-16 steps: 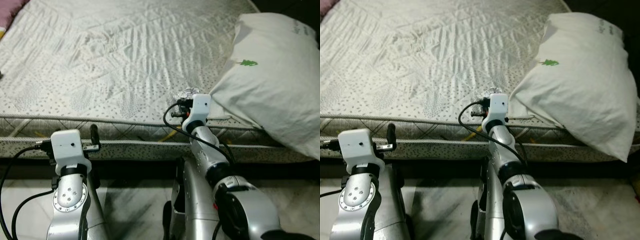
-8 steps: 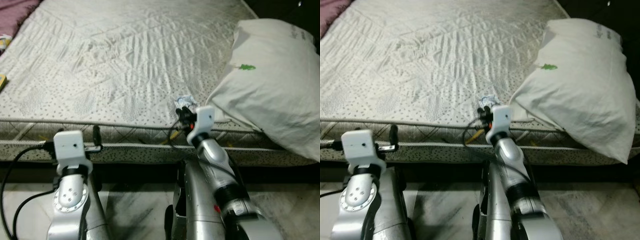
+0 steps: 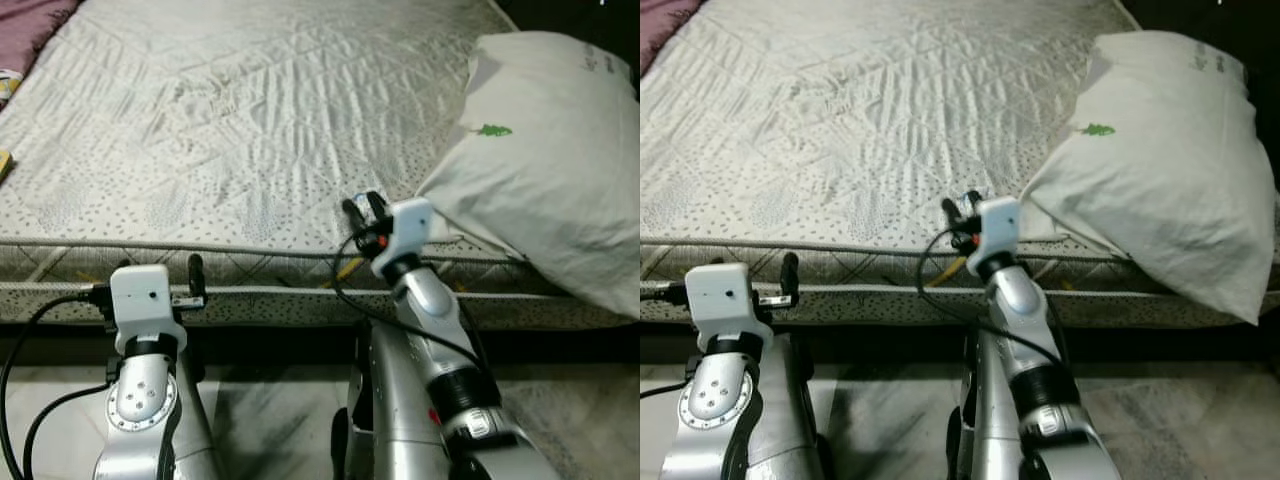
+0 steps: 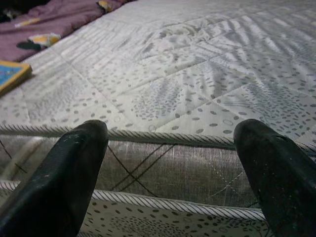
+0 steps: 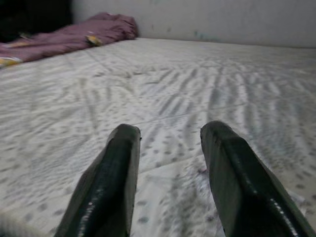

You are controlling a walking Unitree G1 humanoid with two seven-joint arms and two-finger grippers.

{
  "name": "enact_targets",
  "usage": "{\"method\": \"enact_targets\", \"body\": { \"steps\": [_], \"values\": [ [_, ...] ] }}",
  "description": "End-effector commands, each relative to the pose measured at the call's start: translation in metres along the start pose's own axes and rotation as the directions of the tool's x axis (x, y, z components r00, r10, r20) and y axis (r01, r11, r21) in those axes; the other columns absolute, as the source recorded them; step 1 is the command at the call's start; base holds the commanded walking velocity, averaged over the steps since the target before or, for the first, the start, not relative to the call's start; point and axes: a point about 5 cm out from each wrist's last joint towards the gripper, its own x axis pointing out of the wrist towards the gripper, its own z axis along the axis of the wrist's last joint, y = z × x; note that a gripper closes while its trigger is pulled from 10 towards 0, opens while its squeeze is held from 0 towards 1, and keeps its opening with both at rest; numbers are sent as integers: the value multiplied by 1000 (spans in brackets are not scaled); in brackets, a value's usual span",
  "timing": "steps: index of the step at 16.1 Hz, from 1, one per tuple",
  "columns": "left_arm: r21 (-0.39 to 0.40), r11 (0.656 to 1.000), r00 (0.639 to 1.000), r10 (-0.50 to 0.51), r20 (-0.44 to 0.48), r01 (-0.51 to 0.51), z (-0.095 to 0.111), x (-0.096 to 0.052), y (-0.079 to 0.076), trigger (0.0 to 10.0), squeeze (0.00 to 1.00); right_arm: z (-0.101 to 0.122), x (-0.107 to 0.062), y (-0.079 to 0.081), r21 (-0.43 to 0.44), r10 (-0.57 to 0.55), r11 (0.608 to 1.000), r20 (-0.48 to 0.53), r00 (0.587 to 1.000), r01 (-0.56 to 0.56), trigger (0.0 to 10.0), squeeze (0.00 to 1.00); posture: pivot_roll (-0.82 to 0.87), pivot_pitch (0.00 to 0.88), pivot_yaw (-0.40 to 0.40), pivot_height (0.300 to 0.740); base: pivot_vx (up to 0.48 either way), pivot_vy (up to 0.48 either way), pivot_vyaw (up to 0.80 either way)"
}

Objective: Clean up the room

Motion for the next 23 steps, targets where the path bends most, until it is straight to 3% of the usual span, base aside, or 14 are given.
{"method": "enact_targets", "body": {
  "steps": [1,6,11,12,13,15,16,17,18,23],
  "values": [
    [15,1000,1000,-1,1,1,3,-4,2,10000,0,1,5,-4,-27,-34,999,-5,999,33,10000,1000,144,150,-85,440,0,0,0],
    [34,999,999,27,-48,-25,2,-28,9,10000,0,7,26,-8,-98,-79,992,-36,996,75,10000,1000,207,226,-107,440,0,0,0],
    [51,998,995,50,-84,-46,5,-46,15,10000,0,5,40,-16,-253,-204,952,-107,973,171,10000,1000,246,275,-113,440,0,0,0],
    [54,998,995,48,-90,-43,6,-48,15,10000,0,7,42,-21,-287,-264,931,-108,959,224,10000,180,244,275,-112,440,0,0,0],
    [54,998,995,47,-91,-42,6,-48,15,10000,0,7,42,-24,-309,-285,921,-113,952,239,10000,0,244,275,-111,440,0,0,0],
    [55,998,995,43,-93,-38,6,-46,14,10000,0,5,41,-30,-348,-337,897,-137,932,273,10000,0,240,268,-112,440,0,0,0],
    [54,998,995,39,-92,-35,6,-44,12,10000,0,-7,35,-33,-379,-356,888,-207,911,261,10000,0,235,256,-112,440,0,0,0],
    [52,998,995,37,-90,-32,6,-42,11,10000,0,-18,29,-35,-366,-357,897,-264,896,249,4157,0,235,245,-114,440,0,0,0],
    [51,998,995,36,-89,-31,6,-40,10,10000,0,-23,26,-35,-358,-351,903,-289,891,239,0,0,234,239,-115,440,0,0,0],
    [42,999,997,34,-64,-31,7,-28,8,10000,0,-31,19,-38,-306,-355,916,-323,877,258,0,0,205,183,-124,440,0,0,0]
  ]
}}
